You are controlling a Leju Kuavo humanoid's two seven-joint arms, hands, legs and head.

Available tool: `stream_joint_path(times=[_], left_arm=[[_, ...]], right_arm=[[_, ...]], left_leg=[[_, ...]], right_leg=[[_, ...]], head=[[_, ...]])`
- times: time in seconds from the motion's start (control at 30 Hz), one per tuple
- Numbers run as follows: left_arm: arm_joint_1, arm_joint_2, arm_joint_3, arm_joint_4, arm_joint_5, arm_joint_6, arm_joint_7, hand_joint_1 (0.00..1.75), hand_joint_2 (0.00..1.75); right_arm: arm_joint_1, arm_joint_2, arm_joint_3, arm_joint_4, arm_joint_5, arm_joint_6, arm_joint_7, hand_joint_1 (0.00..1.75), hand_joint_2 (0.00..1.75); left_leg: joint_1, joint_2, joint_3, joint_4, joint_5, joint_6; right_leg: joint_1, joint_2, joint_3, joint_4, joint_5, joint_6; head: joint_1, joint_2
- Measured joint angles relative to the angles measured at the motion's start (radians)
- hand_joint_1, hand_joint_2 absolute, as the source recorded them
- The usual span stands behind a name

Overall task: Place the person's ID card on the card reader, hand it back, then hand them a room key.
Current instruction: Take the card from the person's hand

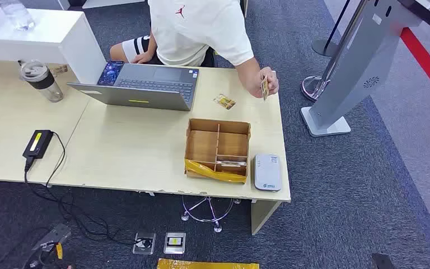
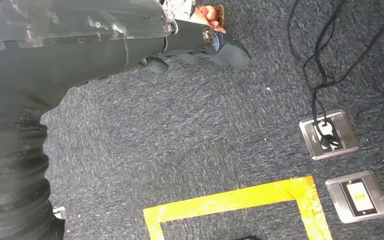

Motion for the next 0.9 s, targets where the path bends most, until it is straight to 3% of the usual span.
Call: stream_joint_path(times=[0.13,0.3,0.4,0.47,0.63,0.77,0.9], left_arm=[[0.009,0.002,0.003,0.001,0.002,0.006,-0.009,0.0,1.75],[0.027,0.01,0.02,0.004,0.0,0.019,-0.048,0.0,1.75],[0.03,0.011,0.027,0.004,-0.008,0.019,-0.056,0.0,1.75],[0.032,0.011,0.032,0.004,-0.016,0.018,-0.059,0.0,1.75],[0.031,0.016,0.041,0.005,-0.035,0.018,-0.065,0.0,1.75],[0.029,0.013,0.041,0.005,-0.047,0.018,-0.065,0.0,1.75],[0.02,0.01,0.042,0.005,-0.059,0.02,-0.066,0.0,1.75]], right_arm=[[-0.015,-0.014,-0.022,-0.002,-0.053,-0.079,-0.076,0.0,1.75],[-0.144,-0.084,-0.096,-0.046,-0.236,-0.2,-0.368,0.0,1.75],[-0.232,-0.133,-0.121,-0.111,-0.309,-0.196,-0.428,0.0,1.75],[-0.256,-0.147,-0.12,-0.183,-0.363,-0.194,-0.402,0.0,1.75],[-0.279,-0.169,-0.063,-0.509,-0.434,-0.234,-0.231,0.0,1.75],[-0.285,-0.169,0.003,-0.684,-0.388,-0.243,-0.153,0.0,1.75],[-0.291,-0.15,0.098,-0.9,-0.281,-0.233,-0.134,0.0,1.75]], left_leg=[[-0.001,0.0,-0.001,0.0,0.0,0.0],[-0.006,0.002,0.0,0.0,0.002,0.003],[-0.006,0.0,0.0,0.0,0.004,0.005],[-0.007,-0.005,-0.001,0.0,0.005,0.007],[-0.01,-0.009,-0.003,0.0,0.007,0.007],[-0.01,-0.01,-0.004,0.0,0.008,0.007],[-0.01,-0.01,-0.005,0.0,0.008,0.006]], right_leg=[[-0.001,0.0,0.001,0.0,0.0,0.0],[-0.006,0.005,-0.002,0.003,0.003,0.003],[-0.007,0.001,-0.001,0.003,0.003,0.004],[-0.007,-0.004,0.0,0.003,0.003,0.005],[-0.01,-0.009,-0.002,0.006,0.003,0.005],[-0.01,-0.009,-0.002,0.006,0.003,0.005],[-0.01,-0.009,-0.003,0.007,0.003,0.005]], head=[[0.0,0.0],[0.0,0.0],[0.001,0.0],[0.0,0.0],[0.0,0.0],[0.0,0.0],[0.0,0.0]])
